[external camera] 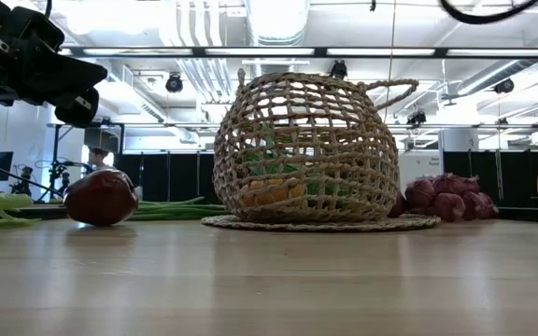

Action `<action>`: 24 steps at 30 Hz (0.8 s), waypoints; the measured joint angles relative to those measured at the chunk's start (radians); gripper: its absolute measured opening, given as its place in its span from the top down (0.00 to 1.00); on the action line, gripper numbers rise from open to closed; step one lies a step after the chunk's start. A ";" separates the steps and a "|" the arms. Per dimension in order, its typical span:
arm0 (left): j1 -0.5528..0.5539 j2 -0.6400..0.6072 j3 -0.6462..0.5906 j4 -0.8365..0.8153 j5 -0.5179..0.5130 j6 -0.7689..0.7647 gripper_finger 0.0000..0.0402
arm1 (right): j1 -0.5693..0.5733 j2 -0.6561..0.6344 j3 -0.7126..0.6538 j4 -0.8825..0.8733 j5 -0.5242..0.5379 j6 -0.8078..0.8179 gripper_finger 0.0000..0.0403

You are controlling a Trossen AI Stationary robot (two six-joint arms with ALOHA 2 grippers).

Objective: Build produce basket
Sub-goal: Put the purple grapes into the light brown basket

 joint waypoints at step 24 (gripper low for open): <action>0.000 0.000 0.000 0.000 0.000 0.000 1.00 | 0.028 0.163 -0.016 0.162 0.315 -0.114 0.58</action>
